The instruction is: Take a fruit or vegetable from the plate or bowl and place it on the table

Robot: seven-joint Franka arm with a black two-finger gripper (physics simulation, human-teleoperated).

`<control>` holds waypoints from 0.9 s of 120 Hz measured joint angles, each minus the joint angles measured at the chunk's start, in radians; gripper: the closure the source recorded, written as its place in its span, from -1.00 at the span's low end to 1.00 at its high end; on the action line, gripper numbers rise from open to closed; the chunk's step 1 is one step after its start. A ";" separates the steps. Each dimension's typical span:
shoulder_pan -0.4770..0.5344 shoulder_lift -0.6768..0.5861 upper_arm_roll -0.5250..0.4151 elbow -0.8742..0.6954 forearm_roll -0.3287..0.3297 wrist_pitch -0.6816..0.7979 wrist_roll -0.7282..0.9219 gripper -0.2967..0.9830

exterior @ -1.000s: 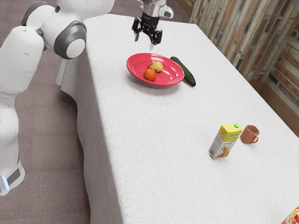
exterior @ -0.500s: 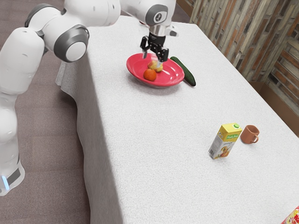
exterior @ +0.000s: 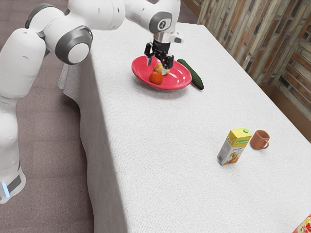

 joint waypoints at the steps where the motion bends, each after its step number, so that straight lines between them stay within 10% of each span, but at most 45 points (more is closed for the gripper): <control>1: 0.000 0.000 0.000 0.000 0.000 0.001 0.000 -0.54; 108: 0.009 0.048 0.001 -0.036 -0.047 0.065 0.000 -0.54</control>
